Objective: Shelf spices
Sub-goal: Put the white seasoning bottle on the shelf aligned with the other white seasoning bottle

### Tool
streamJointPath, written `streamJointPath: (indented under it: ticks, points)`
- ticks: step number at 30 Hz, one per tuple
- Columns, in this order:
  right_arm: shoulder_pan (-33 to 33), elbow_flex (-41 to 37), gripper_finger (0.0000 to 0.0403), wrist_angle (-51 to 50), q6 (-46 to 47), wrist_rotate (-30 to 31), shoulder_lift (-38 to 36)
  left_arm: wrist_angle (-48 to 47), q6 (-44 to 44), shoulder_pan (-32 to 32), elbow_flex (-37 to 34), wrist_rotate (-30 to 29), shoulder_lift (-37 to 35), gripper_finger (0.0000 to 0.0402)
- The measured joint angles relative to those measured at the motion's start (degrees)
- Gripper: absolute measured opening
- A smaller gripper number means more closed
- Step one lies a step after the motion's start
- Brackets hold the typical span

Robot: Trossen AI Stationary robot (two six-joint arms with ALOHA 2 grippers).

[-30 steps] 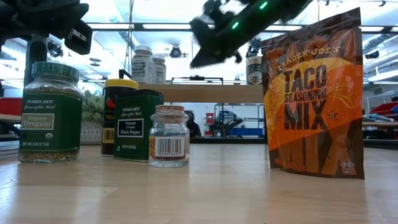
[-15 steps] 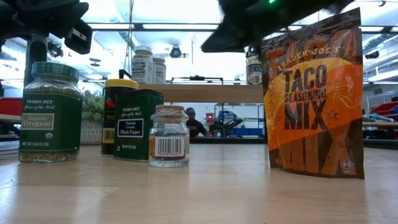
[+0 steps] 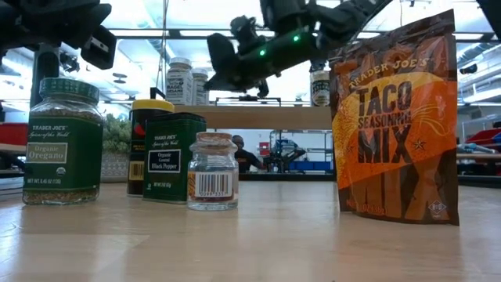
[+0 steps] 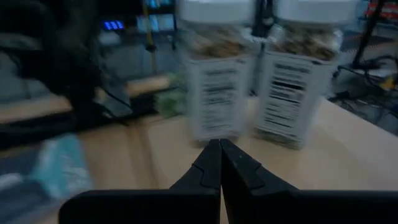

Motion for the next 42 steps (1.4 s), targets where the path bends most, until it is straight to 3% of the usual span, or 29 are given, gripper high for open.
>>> streamJointPath:
  ticks: [7,13,20,25,42]
  points:
    - [-4.8,7.6,0.0000,-6.1,-2.4,-0.5,3.2,0.3,0.0,0.0,0.0,0.0,0.0,0.0069]
    - [-8.2,9.4,0.0000,-8.2,-3.8,-0.7,3.4,0.2,0.0,0.0,0.0,0.0,0.0,0.0069]
    - [-11.7,9.6,0.0000,-6.2,-3.6,-7.3,3.4,0.5,0.4,0.0,0.0,0.0,0.0,0.0069]
    - [-12.2,9.7,0.0000,-3.9,-3.7,-9.8,3.4,0.8,1.2,0.0,0.0,0.0,0.0,0.0069]
    - [-12.5,21.9,0.0000,-15.9,-5.8,-11.0,9.1,0.1,1.1,0.0,0.0,0.1,0.0,0.0069]
